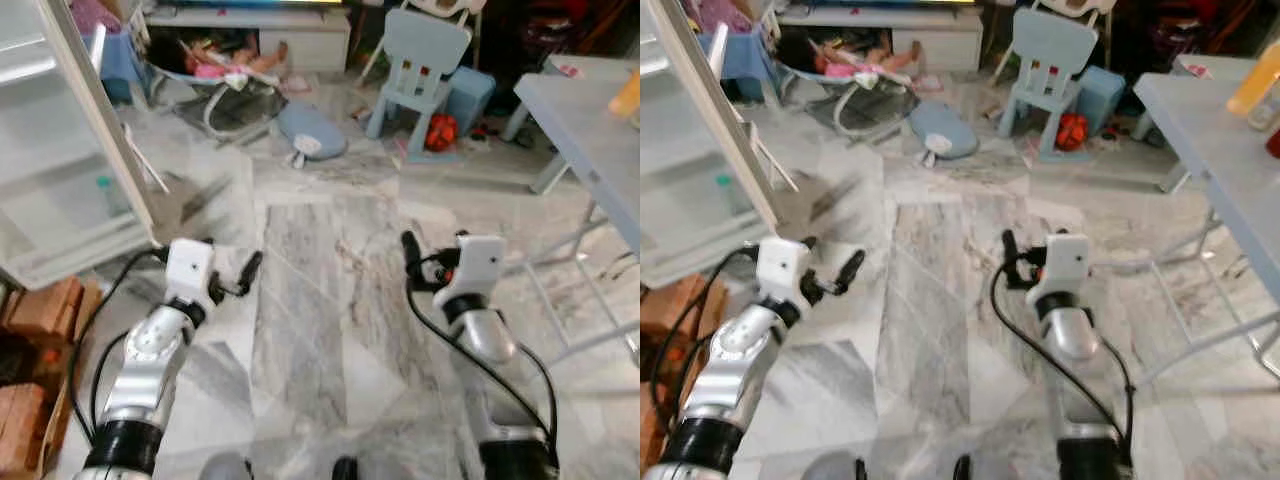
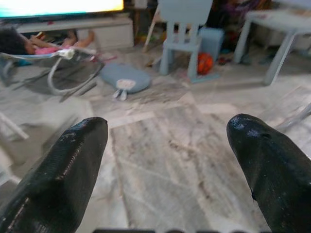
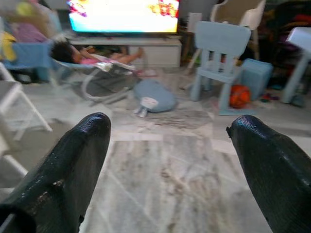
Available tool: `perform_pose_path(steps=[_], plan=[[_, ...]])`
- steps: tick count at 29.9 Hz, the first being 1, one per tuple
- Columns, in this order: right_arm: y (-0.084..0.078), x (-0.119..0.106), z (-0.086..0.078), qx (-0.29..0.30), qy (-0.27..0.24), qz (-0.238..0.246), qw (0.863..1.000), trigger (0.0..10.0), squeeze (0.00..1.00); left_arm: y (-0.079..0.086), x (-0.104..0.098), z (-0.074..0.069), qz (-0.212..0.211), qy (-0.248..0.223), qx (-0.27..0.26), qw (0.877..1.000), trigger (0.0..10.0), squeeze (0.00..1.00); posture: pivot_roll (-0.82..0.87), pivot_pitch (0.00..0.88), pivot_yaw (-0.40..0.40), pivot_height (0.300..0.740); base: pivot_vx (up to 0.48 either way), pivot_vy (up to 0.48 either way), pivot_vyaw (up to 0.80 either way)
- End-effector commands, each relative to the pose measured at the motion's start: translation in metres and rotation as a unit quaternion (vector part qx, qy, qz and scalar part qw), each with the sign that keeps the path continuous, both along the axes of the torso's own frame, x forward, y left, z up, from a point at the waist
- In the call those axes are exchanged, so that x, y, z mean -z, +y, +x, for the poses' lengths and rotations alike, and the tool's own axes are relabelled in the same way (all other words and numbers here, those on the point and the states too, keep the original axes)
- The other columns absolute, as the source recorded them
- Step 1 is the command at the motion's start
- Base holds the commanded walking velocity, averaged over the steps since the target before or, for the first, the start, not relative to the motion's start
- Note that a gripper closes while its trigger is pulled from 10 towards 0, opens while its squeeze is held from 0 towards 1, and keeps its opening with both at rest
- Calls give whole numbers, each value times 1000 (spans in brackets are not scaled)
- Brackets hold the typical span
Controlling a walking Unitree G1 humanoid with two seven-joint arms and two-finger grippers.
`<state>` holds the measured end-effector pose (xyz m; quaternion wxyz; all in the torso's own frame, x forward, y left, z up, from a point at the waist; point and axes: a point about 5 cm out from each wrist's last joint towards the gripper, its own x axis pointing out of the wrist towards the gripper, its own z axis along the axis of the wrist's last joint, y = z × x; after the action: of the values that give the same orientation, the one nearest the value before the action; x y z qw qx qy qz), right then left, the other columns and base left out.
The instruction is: Restocking fridge
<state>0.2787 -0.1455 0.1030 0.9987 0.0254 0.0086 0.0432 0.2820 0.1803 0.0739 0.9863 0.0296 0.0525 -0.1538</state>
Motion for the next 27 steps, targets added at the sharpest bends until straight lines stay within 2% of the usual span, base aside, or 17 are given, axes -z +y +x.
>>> perform_pose_path(steps=[1,5,17,27], plan=[[-8,-1,0,13,-4,-10,1000,10000,0,-4,-3,2,-4,-9,8,1000,10000,0,53,43,-11,740,416,0,-800],[-8,-3,-1,16,-10,-7,1000,10000,0,-2,-2,3,-5,-7,2,1000,10000,0,48,42,-5,740,480,0,-656],[-8,-3,1,20,-15,-9,1000,10000,0,-1,-2,6,2,-12,8,1000,10000,0,47,35,-1,740,479,0,0],[-3,-6,2,9,-23,-15,1000,10000,0,-5,-5,8,12,-26,30,999,10000,0,43,35,1,740,469,0,-740]])
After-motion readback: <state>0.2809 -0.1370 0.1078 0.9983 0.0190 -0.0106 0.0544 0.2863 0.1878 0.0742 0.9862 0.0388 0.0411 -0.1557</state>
